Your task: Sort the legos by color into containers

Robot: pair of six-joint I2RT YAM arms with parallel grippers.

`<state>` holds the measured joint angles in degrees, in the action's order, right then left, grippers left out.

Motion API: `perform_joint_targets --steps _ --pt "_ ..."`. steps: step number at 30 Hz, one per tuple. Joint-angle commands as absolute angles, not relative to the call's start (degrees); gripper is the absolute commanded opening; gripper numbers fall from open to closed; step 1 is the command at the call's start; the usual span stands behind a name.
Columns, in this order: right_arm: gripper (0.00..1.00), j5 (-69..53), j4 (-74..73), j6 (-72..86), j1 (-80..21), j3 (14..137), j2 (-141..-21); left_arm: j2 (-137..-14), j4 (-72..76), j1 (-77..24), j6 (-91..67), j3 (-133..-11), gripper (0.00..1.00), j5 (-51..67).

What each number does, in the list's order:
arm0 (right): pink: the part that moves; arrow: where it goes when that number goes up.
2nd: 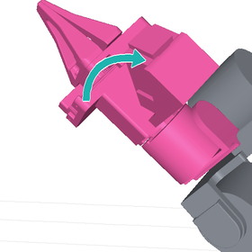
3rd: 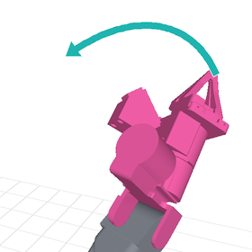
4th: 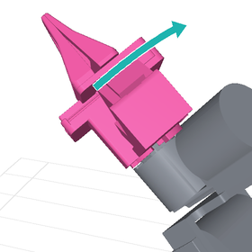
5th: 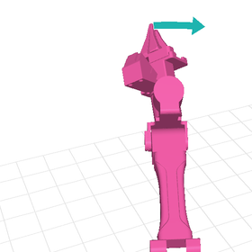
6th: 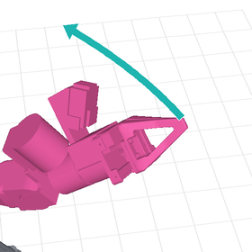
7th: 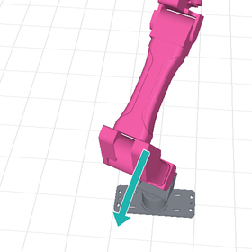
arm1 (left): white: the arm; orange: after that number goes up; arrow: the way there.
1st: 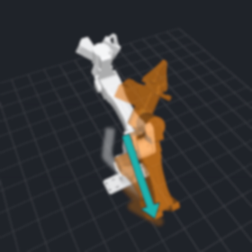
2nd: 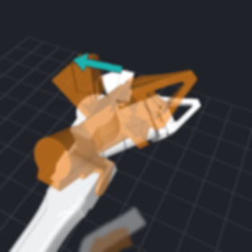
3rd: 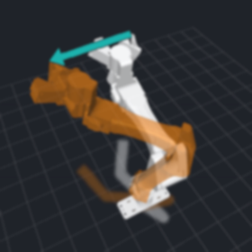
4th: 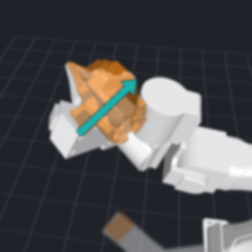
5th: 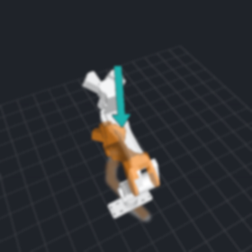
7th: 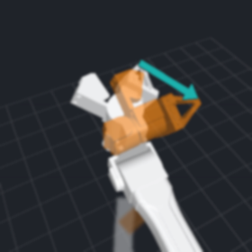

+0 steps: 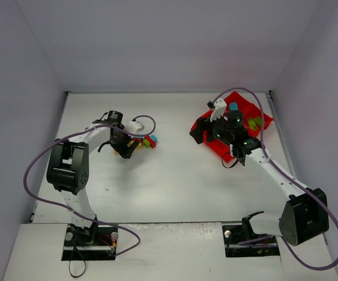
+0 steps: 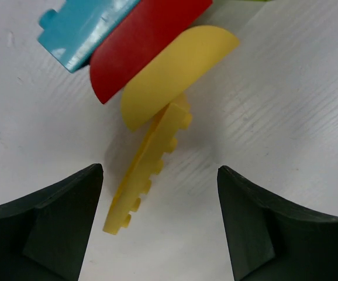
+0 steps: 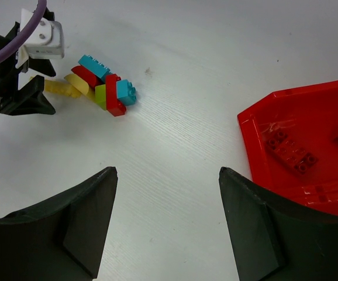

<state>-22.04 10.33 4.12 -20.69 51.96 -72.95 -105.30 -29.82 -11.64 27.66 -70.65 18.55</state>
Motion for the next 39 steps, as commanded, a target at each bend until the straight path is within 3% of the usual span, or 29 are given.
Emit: perform_joint_targets --steps 1,7,10,14,18,24,29,39 --pt "0.67 -23.9 14.9 3.1 -21.0 52.0 -71.8 -103.4 -25.4 -10.6 32.1 -72.1 0.72 20.4" --pt "0.67 -25.1 15.0 3.4 -21.3 52.2 -73.0 -103.2 -23.5 -10.5 32.3 -71.5 0.70 19.0" --pt "0.67 -25.4 15.0 3.4 -21.4 52.4 -73.1 -104.2 -25.2 -10.5 32.1 -72.2 0.62 19.1" --pt "0.67 -25.1 15.0 3.4 -21.4 52.1 -72.6 -103.5 -26.4 -10.6 30.7 -71.9 0.44 20.5" --pt "0.67 -26.2 14.9 3.4 -21.6 52.2 -72.2 -100.7 -27.3 -10.7 29.3 -70.2 0.08 21.9" --pt "0.67 -34.9 15.6 2.5 -23.5 53.8 -72.3 -91.4 -29.5 -12.9 27.2 -68.4 0.04 23.5" --pt "0.68 -45.9 17.6 -1.1 -26.4 55.2 -73.7 -81.2 -32.9 -13.5 25.9 -69.3 0.03 35.8" --pt "0.71 -56.2 18.6 -6.8 -31.7 64.9 -80.7 -73.0 -34.3 -15.6 22.1 -71.2 0.00 56.9"
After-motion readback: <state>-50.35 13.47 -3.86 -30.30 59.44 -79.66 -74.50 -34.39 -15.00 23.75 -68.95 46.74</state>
